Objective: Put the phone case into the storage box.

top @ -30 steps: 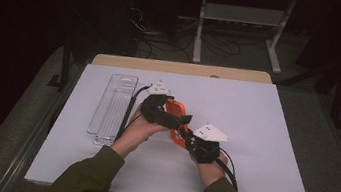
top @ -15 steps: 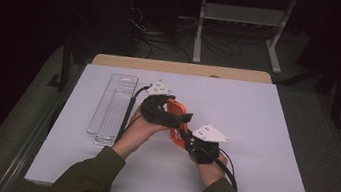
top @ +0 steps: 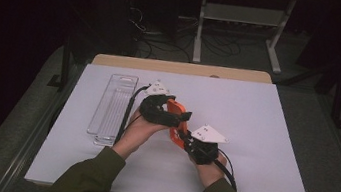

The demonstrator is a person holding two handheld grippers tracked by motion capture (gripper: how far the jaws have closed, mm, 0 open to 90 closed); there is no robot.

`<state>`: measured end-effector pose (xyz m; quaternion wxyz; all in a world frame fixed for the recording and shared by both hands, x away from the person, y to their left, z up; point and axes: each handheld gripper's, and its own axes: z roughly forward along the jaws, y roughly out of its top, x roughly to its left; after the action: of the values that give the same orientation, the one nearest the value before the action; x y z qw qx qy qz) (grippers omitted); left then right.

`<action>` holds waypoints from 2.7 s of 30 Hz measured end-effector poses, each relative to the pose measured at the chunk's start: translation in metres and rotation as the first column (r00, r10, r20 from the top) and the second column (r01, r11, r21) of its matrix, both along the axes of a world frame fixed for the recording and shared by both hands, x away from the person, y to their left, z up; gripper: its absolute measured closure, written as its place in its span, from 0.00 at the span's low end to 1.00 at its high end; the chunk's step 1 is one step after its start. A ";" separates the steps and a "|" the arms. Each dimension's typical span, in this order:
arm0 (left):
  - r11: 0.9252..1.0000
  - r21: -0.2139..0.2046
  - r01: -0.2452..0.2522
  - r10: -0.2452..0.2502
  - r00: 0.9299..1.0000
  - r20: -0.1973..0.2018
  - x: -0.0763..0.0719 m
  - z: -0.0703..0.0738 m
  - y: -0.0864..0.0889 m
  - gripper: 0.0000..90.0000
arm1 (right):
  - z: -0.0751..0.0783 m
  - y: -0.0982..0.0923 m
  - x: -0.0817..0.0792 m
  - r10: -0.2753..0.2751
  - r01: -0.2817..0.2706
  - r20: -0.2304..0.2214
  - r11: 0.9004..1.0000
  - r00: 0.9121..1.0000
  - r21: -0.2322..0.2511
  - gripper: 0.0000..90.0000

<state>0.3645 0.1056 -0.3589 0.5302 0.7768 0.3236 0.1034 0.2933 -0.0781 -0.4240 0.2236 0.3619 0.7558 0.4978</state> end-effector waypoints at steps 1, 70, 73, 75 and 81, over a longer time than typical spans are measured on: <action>1.000 0.000 0.000 0.000 1.000 0.000 0.000 0.000 0.000 0.15 | 0.000 0.000 0.000 0.000 0.000 0.000 1.000 1.000 0.000 0.91; 1.000 0.020 -0.003 0.001 0.997 0.075 0.000 0.006 0.006 0.16 | 0.007 -0.008 0.019 0.089 -0.093 -0.118 0.995 0.989 -0.029 0.09; 1.000 0.021 -0.001 0.000 0.997 0.076 0.000 0.006 0.006 0.16 | 0.007 -0.013 0.022 0.095 -0.100 -0.123 0.995 0.988 -0.031 0.06; 1.000 0.024 0.001 -0.003 0.997 0.079 0.000 0.006 0.006 0.16 | 0.007 -0.016 0.023 0.103 -0.107 -0.127 0.994 0.987 -0.026 0.05; 1.000 0.030 0.003 -0.005 0.997 0.077 0.000 0.006 0.005 0.16 | 0.007 -0.023 0.024 0.120 -0.124 -0.133 0.992 0.984 -0.022 0.04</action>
<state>0.3646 0.1109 -0.3529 0.5307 0.7809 0.2997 0.1371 0.3172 -0.1009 -0.4167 0.1478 0.3437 0.7970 0.4742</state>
